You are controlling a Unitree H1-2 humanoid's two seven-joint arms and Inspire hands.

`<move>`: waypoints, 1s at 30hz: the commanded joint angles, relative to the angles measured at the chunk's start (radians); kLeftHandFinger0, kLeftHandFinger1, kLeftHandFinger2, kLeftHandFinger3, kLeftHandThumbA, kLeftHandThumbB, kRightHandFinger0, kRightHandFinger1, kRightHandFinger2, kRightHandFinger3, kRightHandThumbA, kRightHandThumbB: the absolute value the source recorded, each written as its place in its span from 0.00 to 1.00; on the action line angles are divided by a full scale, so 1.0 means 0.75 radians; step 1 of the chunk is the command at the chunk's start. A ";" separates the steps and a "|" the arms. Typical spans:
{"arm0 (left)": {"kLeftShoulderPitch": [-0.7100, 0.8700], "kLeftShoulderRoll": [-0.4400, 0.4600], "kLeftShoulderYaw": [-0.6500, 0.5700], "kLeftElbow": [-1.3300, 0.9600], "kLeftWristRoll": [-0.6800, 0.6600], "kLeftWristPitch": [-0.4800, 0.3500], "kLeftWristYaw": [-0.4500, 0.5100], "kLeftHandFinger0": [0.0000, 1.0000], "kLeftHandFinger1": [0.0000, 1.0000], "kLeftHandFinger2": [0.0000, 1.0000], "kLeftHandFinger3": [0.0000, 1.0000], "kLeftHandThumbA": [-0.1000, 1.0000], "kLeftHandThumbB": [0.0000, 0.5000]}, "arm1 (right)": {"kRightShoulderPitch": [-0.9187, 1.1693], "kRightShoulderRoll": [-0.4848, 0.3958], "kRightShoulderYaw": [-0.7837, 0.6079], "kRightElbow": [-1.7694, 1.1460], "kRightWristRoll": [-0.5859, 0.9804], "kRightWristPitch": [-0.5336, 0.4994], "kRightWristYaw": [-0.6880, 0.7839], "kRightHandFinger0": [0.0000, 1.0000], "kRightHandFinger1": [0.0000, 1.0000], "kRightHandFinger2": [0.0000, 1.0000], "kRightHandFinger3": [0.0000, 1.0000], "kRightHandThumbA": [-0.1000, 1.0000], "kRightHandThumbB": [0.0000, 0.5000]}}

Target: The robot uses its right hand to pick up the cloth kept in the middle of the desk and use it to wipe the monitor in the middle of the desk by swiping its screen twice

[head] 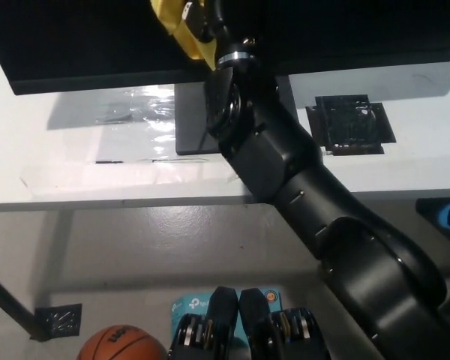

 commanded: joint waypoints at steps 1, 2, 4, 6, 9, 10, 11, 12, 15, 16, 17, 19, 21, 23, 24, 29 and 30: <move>-0.006 0.015 0.002 -0.011 0.011 -0.057 0.002 0.00 0.00 0.04 0.13 0.80 1.00 | -0.074 -0.022 0.012 -0.057 0.001 -0.068 -0.028 0.00 0.00 0.26 0.23 0.00 0.18; -0.007 0.018 -0.002 -0.017 0.027 -0.042 0.005 0.00 0.00 0.03 0.13 0.81 1.00 | -0.058 -0.040 0.013 -0.086 -0.004 -0.064 -0.017 0.00 0.00 0.26 0.23 0.00 0.17; -0.001 0.022 0.002 -0.031 0.025 -0.032 0.004 0.00 0.00 0.06 0.12 0.81 1.00 | -0.036 -0.068 0.028 -0.151 -0.025 -0.028 0.015 0.00 0.00 0.22 0.29 0.00 0.16; -0.001 0.021 0.006 -0.031 0.024 -0.030 0.007 0.00 0.01 0.07 0.12 0.81 1.00 | 0.022 -0.108 0.036 -0.250 -0.041 -0.040 0.014 0.00 0.00 0.15 0.15 0.00 0.14; -0.003 0.034 0.022 -0.040 0.020 -0.007 0.005 0.00 0.00 0.07 0.12 0.80 1.00 | 0.155 -0.172 0.061 -0.542 -0.072 0.021 0.111 0.00 0.00 0.19 0.12 0.00 0.20; -0.004 0.034 0.023 -0.033 0.017 -0.022 0.006 0.00 0.00 0.05 0.11 0.81 1.00 | 0.204 -0.196 0.067 -0.647 -0.080 0.054 0.161 0.00 0.00 0.21 0.15 0.00 0.19; 0.001 0.031 0.025 -0.034 0.017 -0.022 0.010 0.00 0.00 0.06 0.11 0.82 1.00 | 0.272 -0.232 0.075 -0.776 -0.086 0.072 0.217 0.00 0.00 0.22 0.21 0.00 0.25; 0.007 0.029 0.031 -0.024 0.006 -0.043 0.014 0.00 0.00 0.05 0.10 0.80 1.00 | 0.372 -0.295 0.088 -0.945 -0.102 0.083 0.283 0.00 0.00 0.24 0.26 0.00 0.25; 0.018 0.029 0.040 -0.021 -0.008 -0.061 0.017 0.00 0.00 0.03 0.06 0.78 1.00 | 0.474 -0.358 0.091 -1.083 -0.113 0.074 0.331 0.00 0.00 0.26 0.15 0.00 0.21; 0.019 0.030 0.040 -0.022 -0.015 -0.061 0.010 0.00 0.00 0.02 0.06 0.77 1.00 | 0.510 -0.384 0.082 -1.120 -0.109 0.070 0.343 0.00 0.00 0.29 0.05 0.00 0.18; 0.015 0.031 0.041 -0.022 -0.017 -0.059 0.007 0.00 0.00 0.03 0.06 0.77 1.00 | 0.536 -0.405 0.078 -1.157 -0.110 0.070 0.358 0.00 0.00 0.34 0.05 0.00 0.16; 0.012 0.030 0.046 -0.030 -0.017 -0.045 0.011 0.00 0.00 0.02 0.07 0.77 1.00 | 0.597 -0.453 0.066 -1.204 -0.107 0.033 0.356 0.00 0.02 0.38 0.05 0.00 0.14; 0.010 0.026 0.058 -0.037 -0.031 -0.026 0.011 0.00 0.00 0.00 0.07 0.75 1.00 | 0.631 -0.476 0.059 -1.230 -0.108 0.034 0.368 0.00 0.00 0.37 0.11 0.00 0.12; 0.009 0.024 0.064 -0.030 -0.043 -0.027 0.005 0.00 0.00 0.00 0.06 0.74 1.00 | 0.706 -0.522 0.055 -1.228 -0.119 0.029 0.364 0.00 0.00 0.33 0.15 0.00 0.18; 0.007 0.025 0.065 -0.029 -0.042 -0.031 0.002 0.00 0.00 0.00 0.06 0.75 1.00 | 0.722 -0.535 0.053 -1.230 -0.114 0.039 0.382 0.00 0.00 0.34 0.17 0.00 0.15; 0.002 0.024 0.078 -0.012 -0.048 -0.078 -0.009 0.00 0.00 0.00 0.06 0.75 1.00 | 0.781 -0.599 0.033 -1.084 -0.109 0.016 0.362 0.00 0.00 0.10 0.18 0.00 0.25; 0.002 0.022 0.081 -0.011 -0.049 -0.076 -0.009 0.00 0.00 0.01 0.06 0.75 1.00 | 0.776 -0.607 0.025 -1.036 -0.104 -0.005 0.342 0.00 0.00 0.17 0.12 0.00 0.28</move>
